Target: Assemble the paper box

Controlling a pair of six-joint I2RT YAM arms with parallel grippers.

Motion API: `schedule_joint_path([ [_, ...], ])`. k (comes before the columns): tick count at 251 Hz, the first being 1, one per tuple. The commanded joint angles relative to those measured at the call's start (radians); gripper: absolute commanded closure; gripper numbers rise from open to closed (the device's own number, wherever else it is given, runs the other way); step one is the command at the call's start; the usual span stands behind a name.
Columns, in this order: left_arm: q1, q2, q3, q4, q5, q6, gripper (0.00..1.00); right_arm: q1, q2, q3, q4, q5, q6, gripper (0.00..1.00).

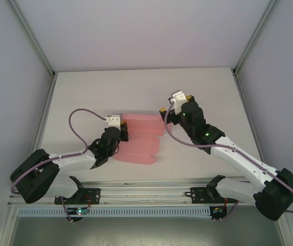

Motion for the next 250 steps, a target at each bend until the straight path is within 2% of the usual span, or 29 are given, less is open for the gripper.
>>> schedule_joint_path([
  [1, 0.0, -0.012, 0.009, -0.054, -0.031, -0.035, 1.0, -0.001, -0.004, -0.014, -0.012, -0.109, 0.029, 0.02],
  [55, 0.0, 0.001, 0.021, -0.068, -0.051, -0.065, 1.0, 0.001, 0.02, -0.038, -0.027, -0.203, 0.01, 0.02],
  [113, 0.0, -0.02, 0.017, -0.04, -0.02, -0.075, 1.0, 0.018, 0.109, -0.003, -0.101, -0.198, -0.006, 0.02],
  [169, 0.0, -0.032, 0.015, -0.02, -0.006, -0.108, 1.0, 0.06, 0.138, 0.0, -0.093, -0.358, -0.057, 0.02],
  [179, 0.0, -0.032, 0.021, -0.028, 0.003, -0.097, 1.0, 0.068, 0.137, 0.006, -0.096, -0.342, -0.064, 0.02],
  [203, 0.001, -0.038, 0.054, -0.108, -0.008, -0.064, 1.0, 0.095, 0.108, 0.026, -0.116, -0.182, -0.105, 0.05],
  [218, 0.0, -0.038, 0.06, -0.133, -0.014, -0.036, 1.0, 0.092, 0.082, 0.047, -0.13, -0.124, -0.134, 0.05],
  [250, 0.0, -0.051, 0.075, -0.228, -0.004, 0.008, 1.0, 0.08, 0.048, 0.121, -0.225, -0.16, -0.269, 0.04],
])
